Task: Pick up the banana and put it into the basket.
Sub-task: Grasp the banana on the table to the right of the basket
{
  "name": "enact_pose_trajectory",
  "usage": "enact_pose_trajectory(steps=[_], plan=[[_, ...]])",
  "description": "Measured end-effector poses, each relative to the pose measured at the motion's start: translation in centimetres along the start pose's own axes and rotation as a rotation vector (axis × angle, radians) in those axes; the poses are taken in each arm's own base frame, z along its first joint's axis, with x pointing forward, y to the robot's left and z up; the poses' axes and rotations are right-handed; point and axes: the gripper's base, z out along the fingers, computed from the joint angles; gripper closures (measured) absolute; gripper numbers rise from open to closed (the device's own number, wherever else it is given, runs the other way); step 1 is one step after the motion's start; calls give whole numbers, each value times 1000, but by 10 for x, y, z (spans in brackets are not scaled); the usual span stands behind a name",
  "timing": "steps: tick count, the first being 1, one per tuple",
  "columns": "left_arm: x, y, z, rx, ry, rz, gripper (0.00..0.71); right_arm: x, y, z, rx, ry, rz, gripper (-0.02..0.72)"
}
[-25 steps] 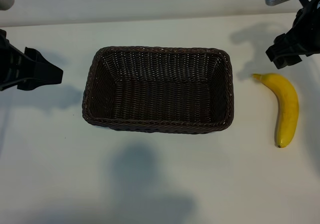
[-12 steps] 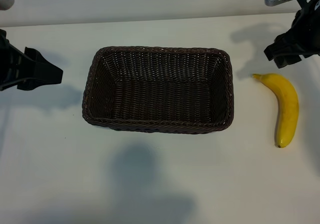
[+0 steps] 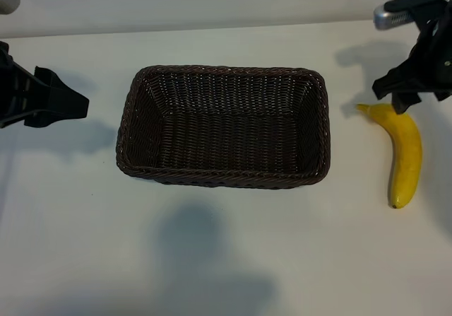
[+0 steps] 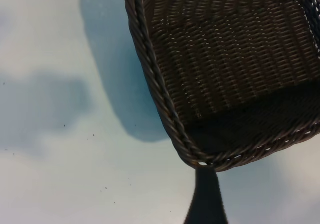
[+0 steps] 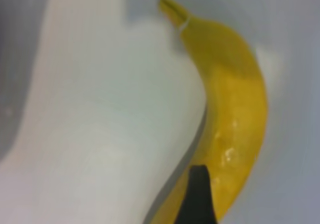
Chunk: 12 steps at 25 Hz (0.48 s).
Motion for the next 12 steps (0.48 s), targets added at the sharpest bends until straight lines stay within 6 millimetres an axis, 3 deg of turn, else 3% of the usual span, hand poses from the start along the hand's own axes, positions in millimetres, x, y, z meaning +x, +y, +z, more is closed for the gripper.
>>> enact_pose_trajectory(steps=[12], plan=[[0,0,0,-1,-2,-1,140,-5,-1,28,-17,23,13,94]])
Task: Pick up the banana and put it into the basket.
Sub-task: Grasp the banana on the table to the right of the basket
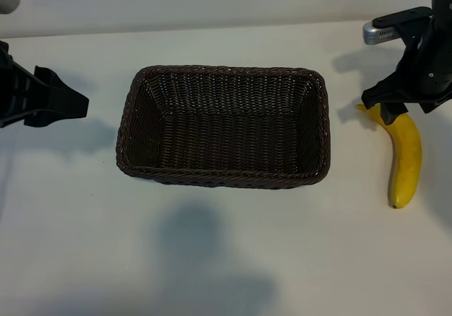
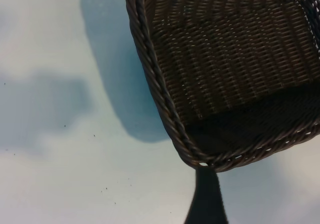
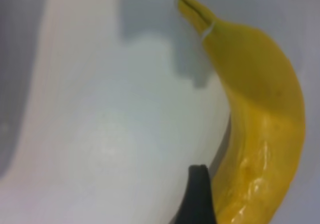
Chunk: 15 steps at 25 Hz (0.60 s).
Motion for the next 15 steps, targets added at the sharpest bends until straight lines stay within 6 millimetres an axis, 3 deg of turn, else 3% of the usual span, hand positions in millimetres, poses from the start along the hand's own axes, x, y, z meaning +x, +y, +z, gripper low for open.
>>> enact_pose_trajectory(steps=[9,15], plan=[[0,0,0,0,0,0,140,2,-32,3,-4,-7,107,94],[0,0,0,0,0,0,140,1,-27,3,-65,-15,112,94]])
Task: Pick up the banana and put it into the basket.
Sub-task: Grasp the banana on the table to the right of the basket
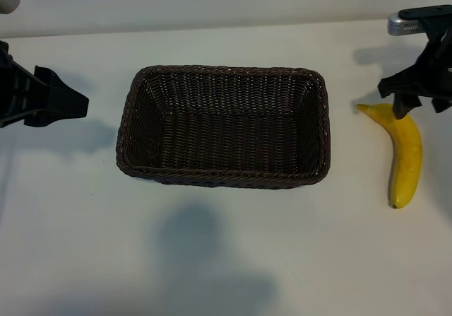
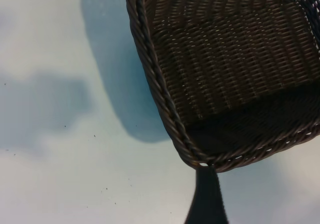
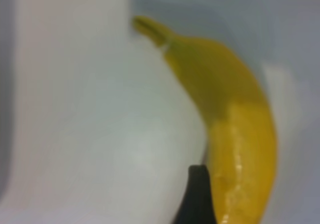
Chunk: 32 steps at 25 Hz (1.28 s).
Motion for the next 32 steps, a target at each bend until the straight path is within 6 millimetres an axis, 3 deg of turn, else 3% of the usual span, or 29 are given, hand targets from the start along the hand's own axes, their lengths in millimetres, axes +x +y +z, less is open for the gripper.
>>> enact_pose_trajectory(steps=[7,14,26,32], plan=[[0,0,0,0,0,0,141,2,1,2,-9,4,-2,94],[0,0,0,-1,-2,1,141,23,0,28,-10,70,-5,94],[-1,0,0,-3,-8,0,142,21,2,30,-39,47,-5,98],[-1,0,0,-3,-8,0,143,22,2,42,-40,78,-3,103]])
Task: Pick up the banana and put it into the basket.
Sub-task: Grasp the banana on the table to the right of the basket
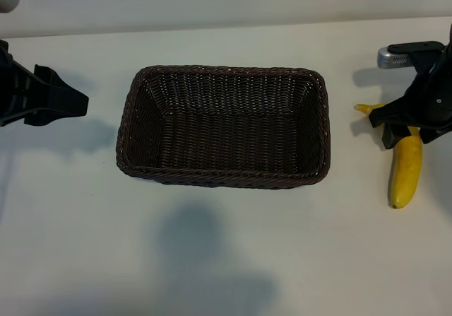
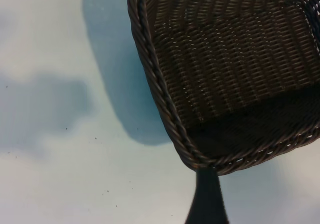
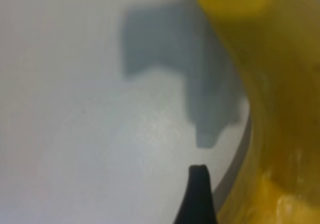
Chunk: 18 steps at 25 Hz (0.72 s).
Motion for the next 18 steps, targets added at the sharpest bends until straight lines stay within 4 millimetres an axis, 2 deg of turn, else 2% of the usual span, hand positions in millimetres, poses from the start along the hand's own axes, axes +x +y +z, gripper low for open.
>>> enact_pose_trajectory(steps=[8,11,14,18], plan=[[0,0,0,0,0,0,143,0,-1,4,1,5,-5,117],[0,0,0,0,0,0,144,0,-1,8,3,18,-6,166],[0,0,0,0,0,0,144,0,-2,8,8,19,-9,268],[0,0,0,0,0,-1,144,0,-2,8,14,20,1,272]])
